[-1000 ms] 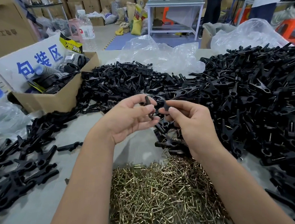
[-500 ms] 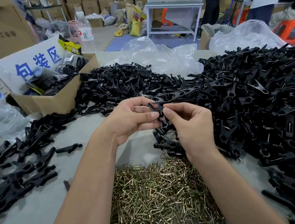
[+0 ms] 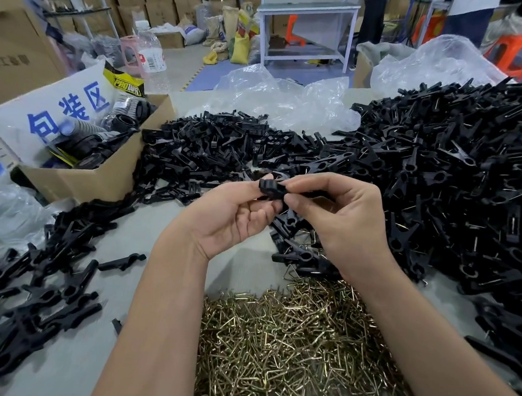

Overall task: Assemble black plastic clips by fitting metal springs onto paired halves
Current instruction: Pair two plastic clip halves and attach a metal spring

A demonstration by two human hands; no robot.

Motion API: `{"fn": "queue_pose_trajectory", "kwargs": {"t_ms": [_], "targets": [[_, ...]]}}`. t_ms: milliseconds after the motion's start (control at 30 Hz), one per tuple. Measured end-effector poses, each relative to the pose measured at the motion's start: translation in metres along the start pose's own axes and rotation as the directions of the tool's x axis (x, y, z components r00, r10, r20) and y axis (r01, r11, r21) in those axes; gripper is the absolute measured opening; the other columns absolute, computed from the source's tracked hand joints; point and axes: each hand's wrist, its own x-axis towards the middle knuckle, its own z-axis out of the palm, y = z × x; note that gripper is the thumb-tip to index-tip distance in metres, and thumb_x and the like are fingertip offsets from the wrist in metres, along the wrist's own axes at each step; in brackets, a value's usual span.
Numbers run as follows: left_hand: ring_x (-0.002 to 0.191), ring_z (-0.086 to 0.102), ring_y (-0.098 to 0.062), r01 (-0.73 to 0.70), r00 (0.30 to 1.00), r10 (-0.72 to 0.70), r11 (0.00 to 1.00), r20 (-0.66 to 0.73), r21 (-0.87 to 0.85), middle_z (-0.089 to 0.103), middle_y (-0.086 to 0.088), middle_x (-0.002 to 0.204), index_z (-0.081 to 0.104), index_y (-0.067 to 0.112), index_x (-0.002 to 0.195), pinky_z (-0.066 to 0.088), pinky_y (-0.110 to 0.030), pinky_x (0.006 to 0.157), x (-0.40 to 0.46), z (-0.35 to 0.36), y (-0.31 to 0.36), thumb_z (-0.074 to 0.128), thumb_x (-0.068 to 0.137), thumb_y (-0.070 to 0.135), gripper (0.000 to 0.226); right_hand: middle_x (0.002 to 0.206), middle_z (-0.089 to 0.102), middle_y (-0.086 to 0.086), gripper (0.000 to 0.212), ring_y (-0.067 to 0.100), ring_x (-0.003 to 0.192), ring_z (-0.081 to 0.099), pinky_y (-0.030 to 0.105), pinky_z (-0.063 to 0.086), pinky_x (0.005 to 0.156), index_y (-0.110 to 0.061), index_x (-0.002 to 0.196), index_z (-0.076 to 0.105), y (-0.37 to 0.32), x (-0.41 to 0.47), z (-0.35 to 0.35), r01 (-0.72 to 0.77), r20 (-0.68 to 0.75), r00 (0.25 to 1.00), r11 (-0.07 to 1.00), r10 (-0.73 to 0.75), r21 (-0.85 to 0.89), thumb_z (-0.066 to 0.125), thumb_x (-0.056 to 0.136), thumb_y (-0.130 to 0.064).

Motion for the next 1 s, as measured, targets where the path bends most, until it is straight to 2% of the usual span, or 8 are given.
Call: {"fn": "queue_pose_trajectory", "kwargs": {"t_ms": [133, 233, 367, 533, 700, 833, 933, 1000], "targets": [[0.048, 0.061, -0.007, -0.002, 0.996, 0.014, 0.991, -0.092, 0.135, 0.067, -0.012, 0.068, 0.074, 0.001, 0.083, 0.048, -0.013, 0.041, 0.003, 0.005, -0.001, 0.053, 0.106, 0.021, 0.038, 0.090, 0.079, 0.001, 0.021, 0.014, 0.087, 0.075, 0.025, 0.058, 0.080, -0.013, 0.101, 0.081, 0.003, 0.001, 0.000, -0.056, -0.030, 0.998, 0.998, 0.055, -0.042, 0.083, 0.084, 0.000], [0.049, 0.063, -0.009, -0.014, 0.996, 0.032, 0.977, -0.082, 0.211, 0.071, -0.014, 0.070, 0.079, 0.001, 0.078, 0.050, -0.014, 0.043, 0.003, 0.005, -0.001, 0.045, 0.109, 0.015, 0.048, 0.090, 0.080, 0.002, 0.018, 0.015, 0.083, 0.075, 0.029, 0.058, 0.076, -0.016, 0.101, 0.082, 0.007, 0.001, -0.002, -0.168, -0.075, 0.984, 0.985, 0.165, -0.036, 0.082, 0.086, -0.006], [0.062, 0.074, -0.019, -0.014, 1.000, 0.010, 0.990, 0.024, 0.140, 0.075, -0.028, 0.090, 0.081, -0.004, 0.089, 0.060, -0.020, 0.056, -0.004, 0.002, 0.004, 0.066, 0.088, 0.015, 0.024, 0.092, 0.081, 0.001, 0.016, 0.017, 0.085, 0.076, 0.028, 0.057, 0.075, -0.017, 0.100, 0.082, 0.009, 0.002, -0.004, -0.223, -0.091, 0.971, 0.974, 0.219, -0.036, 0.083, 0.086, -0.008], [0.073, 0.075, -0.012, -0.095, 0.992, 0.069, 0.958, 0.103, 0.272, 0.077, -0.023, 0.100, 0.071, -0.011, 0.111, 0.060, -0.016, 0.064, -0.008, -0.002, 0.003, 0.074, 0.088, 0.008, 0.030, 0.090, 0.080, 0.002, 0.014, 0.016, 0.080, 0.074, 0.028, 0.056, 0.072, -0.019, 0.099, 0.082, 0.010, 0.002, -0.003, -0.238, -0.091, 0.968, 0.971, 0.234, -0.028, 0.083, 0.086, -0.011], [0.053, 0.061, -0.008, -0.132, 0.990, 0.139, 0.889, 0.016, 0.438, 0.073, -0.010, 0.078, 0.078, 0.011, 0.087, 0.047, -0.014, 0.044, -0.007, 0.001, 0.003, 0.062, 0.099, 0.021, 0.022, 0.087, 0.080, 0.001, 0.014, 0.010, 0.077, 0.074, 0.022, 0.055, 0.069, -0.019, 0.098, 0.082, 0.008, 0.002, -0.006, -0.225, -0.062, 0.973, 0.974, 0.222, -0.042, 0.083, 0.087, -0.012], [0.050, 0.055, -0.008, -0.115, 0.993, 0.098, 0.884, 0.061, 0.454, 0.066, -0.005, 0.071, 0.071, 0.011, 0.085, 0.040, -0.013, 0.041, -0.011, 0.001, 0.002, 0.052, 0.106, 0.015, 0.028, 0.085, 0.080, 0.004, 0.013, 0.017, 0.075, 0.074, 0.023, 0.055, 0.066, -0.017, 0.099, 0.082, 0.007, 0.001, -0.005, -0.234, -0.044, 0.972, 0.972, 0.232, -0.028, 0.081, 0.088, -0.010], [0.048, 0.051, -0.007, -0.112, 0.992, 0.077, 0.884, 0.096, 0.453, 0.062, -0.003, 0.069, 0.074, 0.019, 0.074, 0.036, -0.012, 0.040, -0.011, 0.002, 0.001, 0.052, 0.104, 0.015, 0.037, 0.082, 0.080, 0.002, 0.012, 0.009, 0.070, 0.071, 0.021, 0.054, 0.067, -0.017, 0.097, 0.082, 0.007, 0.001, -0.005, -0.217, -0.045, 0.976, 0.974, 0.214, -0.059, 0.082, 0.087, -0.010], [0.047, 0.047, -0.006, -0.115, 0.991, 0.074, 0.884, 0.107, 0.454, 0.060, -0.003, 0.068, 0.075, 0.016, 0.080, 0.034, -0.012, 0.040, -0.011, 0.003, 0.001, 0.057, 0.098, 0.019, 0.025, 0.082, 0.080, -0.002, 0.012, 0.007, 0.073, 0.073, 0.021, 0.054, 0.070, -0.018, 0.097, 0.083, 0.006, 0.001, -0.005, -0.209, -0.039, 0.978, 0.973, 0.206, -0.096, 0.083, 0.086, -0.012]]}}
